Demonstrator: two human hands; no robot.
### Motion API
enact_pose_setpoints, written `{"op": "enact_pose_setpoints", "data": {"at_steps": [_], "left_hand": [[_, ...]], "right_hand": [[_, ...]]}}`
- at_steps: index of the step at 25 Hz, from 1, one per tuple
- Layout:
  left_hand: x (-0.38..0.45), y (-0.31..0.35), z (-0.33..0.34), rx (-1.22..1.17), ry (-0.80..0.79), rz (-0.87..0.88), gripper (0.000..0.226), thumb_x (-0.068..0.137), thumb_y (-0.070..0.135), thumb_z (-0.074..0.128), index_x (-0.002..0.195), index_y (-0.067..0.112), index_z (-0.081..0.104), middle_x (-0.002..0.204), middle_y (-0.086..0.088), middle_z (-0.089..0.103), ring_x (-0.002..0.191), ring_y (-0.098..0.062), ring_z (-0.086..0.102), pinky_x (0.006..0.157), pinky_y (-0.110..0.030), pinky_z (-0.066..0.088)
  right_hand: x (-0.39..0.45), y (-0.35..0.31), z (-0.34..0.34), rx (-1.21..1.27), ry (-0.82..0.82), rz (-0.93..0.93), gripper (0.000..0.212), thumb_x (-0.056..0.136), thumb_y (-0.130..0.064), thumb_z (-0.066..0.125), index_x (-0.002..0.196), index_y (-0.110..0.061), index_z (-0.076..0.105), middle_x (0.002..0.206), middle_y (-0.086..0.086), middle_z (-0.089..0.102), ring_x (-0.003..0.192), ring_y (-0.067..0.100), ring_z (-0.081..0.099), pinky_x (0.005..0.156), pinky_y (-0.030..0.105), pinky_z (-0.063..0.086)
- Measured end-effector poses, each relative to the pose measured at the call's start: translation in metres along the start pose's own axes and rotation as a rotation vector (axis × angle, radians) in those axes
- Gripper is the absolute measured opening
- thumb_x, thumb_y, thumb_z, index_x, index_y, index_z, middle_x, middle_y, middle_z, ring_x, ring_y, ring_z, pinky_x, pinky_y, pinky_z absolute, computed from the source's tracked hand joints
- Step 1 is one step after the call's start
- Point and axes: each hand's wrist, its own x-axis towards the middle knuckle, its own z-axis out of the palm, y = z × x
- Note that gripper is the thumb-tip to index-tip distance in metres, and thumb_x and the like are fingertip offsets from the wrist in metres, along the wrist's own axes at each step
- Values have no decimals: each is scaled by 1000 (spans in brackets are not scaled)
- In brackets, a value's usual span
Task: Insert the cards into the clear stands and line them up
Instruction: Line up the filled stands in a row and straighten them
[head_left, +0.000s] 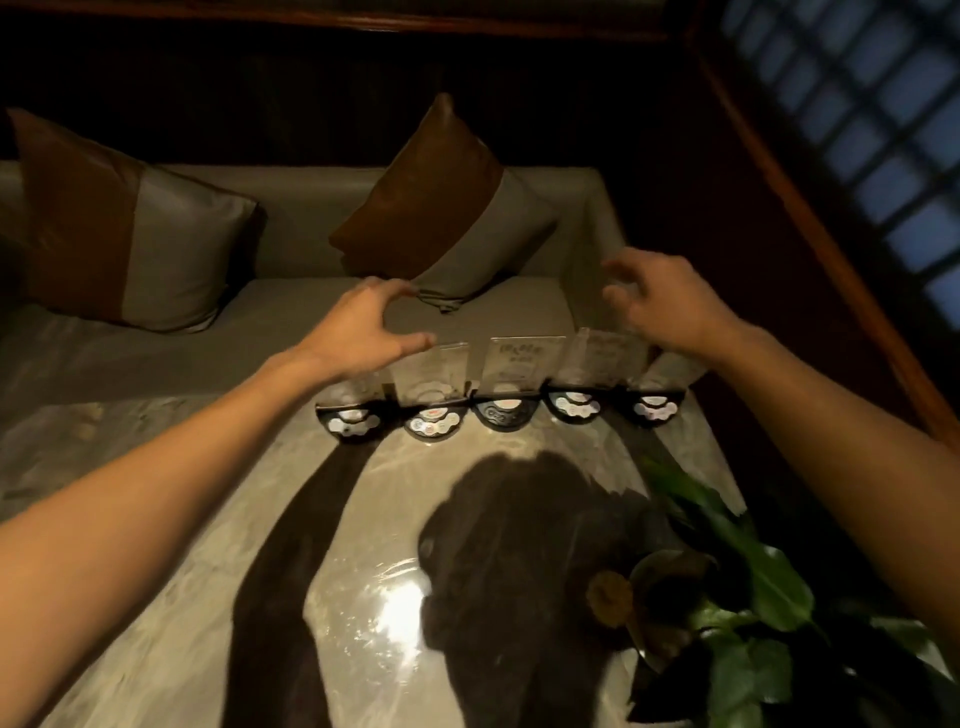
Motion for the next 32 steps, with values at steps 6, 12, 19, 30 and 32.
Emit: {"op": "enact_pose_setpoints", "data": {"at_steps": [6,12,19,30,32], "left_hand": [[48,132,67,-32,-90,270,62,82,45,75,136,19,58,139,-3,60,127,-20,57,106,-37,47],[91,183,135,327,-198,293,41,88,32,70,127,23,62,127,-7,66,119,-28,61,94,-45,52],[108,185,163,315,-112,252,25,97,27,58,119,25,68,118,-7,71,111,-30,64,91,-45,51],[121,208,188,294,-79,255,19,96,32,61,112,29,71,108,-3,74,105,-28,66,78,-36,48],[122,209,189,273,-90,247,17,95,32,62,110,30,71,106,-2,75,103,-28,67,81,-39,53]], "right_hand": [[-31,111,-28,-133,-146,233,56,91,-13,66,144,-9,48,142,18,57,130,35,55,107,48,46],[-40,172,-12,-146,-225,134,36,93,-19,63,128,-21,59,122,5,63,115,26,60,96,46,52],[-23,189,4,-172,-285,34,22,95,-12,59,115,-19,60,115,3,63,104,23,63,80,37,53],[-25,219,-10,-107,-296,58,24,96,-13,59,117,-25,58,103,-7,61,92,14,59,76,29,41],[-26,223,-10,-76,-283,52,21,98,-13,56,115,-26,58,101,-8,60,93,14,60,75,29,42]]}}
